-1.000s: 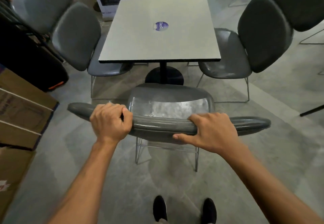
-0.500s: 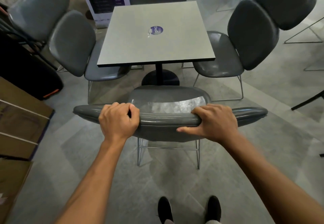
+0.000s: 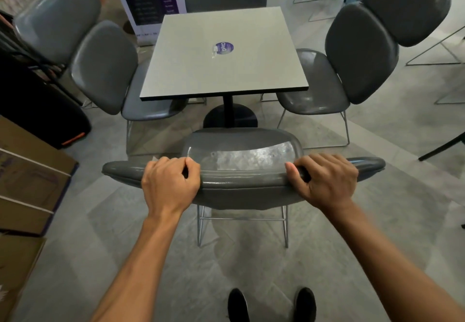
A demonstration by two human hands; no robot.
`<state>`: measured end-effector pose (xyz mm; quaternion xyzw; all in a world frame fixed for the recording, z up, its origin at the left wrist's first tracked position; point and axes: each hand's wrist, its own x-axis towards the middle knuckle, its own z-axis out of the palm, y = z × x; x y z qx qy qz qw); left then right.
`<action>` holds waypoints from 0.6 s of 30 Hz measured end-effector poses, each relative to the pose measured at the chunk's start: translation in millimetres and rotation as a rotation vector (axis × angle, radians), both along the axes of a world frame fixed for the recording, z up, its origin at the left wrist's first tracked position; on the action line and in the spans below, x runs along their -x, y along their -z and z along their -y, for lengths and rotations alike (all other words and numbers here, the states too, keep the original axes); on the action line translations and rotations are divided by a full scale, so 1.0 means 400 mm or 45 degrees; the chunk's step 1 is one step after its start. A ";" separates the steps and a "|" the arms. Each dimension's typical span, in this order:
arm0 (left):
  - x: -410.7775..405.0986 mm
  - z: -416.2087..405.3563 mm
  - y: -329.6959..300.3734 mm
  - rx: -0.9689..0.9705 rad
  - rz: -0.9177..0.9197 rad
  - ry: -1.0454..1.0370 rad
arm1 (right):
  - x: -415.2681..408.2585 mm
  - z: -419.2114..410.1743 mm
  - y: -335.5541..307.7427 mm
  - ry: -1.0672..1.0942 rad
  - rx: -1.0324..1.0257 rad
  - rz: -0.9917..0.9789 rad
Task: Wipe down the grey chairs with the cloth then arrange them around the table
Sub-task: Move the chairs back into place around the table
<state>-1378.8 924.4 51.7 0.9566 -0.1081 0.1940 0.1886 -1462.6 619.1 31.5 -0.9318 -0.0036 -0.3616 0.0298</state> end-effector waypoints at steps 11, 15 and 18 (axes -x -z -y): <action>-0.068 0.089 0.007 0.033 0.180 -0.053 | -0.098 0.095 0.023 -0.029 0.019 0.193; -0.085 0.133 0.004 0.015 0.192 -0.111 | -0.146 0.141 0.009 -0.055 -0.009 0.157; -0.086 0.152 0.002 -0.008 0.161 -0.130 | -0.160 0.157 -0.002 -0.041 -0.012 0.106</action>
